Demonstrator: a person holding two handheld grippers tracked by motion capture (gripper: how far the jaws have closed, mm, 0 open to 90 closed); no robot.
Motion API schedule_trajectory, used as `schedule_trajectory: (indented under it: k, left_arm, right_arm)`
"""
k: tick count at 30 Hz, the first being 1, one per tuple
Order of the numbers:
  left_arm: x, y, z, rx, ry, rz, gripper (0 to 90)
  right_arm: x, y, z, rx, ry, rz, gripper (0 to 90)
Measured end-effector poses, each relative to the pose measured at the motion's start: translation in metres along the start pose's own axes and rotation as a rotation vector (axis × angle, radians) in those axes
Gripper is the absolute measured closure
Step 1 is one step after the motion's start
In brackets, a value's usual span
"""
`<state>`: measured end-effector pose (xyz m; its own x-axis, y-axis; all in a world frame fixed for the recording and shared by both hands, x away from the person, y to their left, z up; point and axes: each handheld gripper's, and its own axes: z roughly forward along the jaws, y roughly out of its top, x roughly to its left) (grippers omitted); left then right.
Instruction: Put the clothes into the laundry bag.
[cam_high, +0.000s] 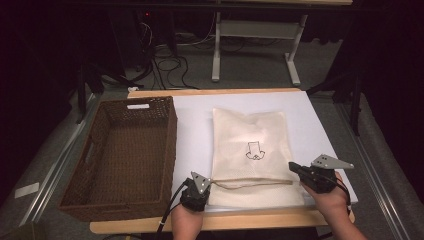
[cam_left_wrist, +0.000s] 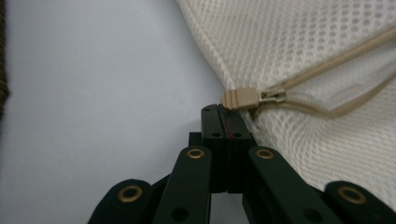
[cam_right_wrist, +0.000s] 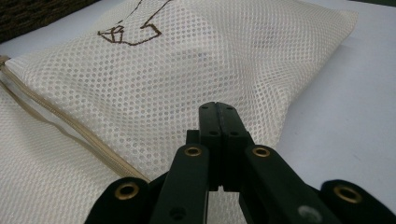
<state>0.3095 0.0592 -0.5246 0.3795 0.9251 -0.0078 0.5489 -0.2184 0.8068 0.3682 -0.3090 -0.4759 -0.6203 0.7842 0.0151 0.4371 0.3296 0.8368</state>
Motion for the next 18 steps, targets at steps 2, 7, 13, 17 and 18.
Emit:
schedule_trajectory:
  k: [2, 7, 13, 17, 18]
  left_arm:
    - [-0.001, 0.001, -0.004, -0.036, 0.004, 0.014, 88.9]
    - [-0.005, 0.004, -0.011, -0.09, -0.013, 0.035, 86.7]
    - [-0.013, 0.005, -0.015, -0.12, -0.053, 0.071, 83.0]
    - [-0.01, 0.002, -0.026, -0.122, -0.08, 0.047, 74.3]
    - [-0.008, 0.001, -0.029, -0.12, -0.097, 0.037, 70.4]
  right_arm:
    - [0.0, 0.0, 0.0, -0.002, 0.001, 0.002, 90.0]
    - [0.0, 0.0, 0.0, 0.0, 0.002, 0.004, 90.0]
    - [0.0, 0.0, 0.0, -0.005, 0.004, 0.001, 90.0]
    - [0.001, 0.0, 0.0, -0.004, 0.005, 0.003, 90.0]
    - [0.001, 0.0, -0.001, -0.004, 0.006, 0.005, 90.0]
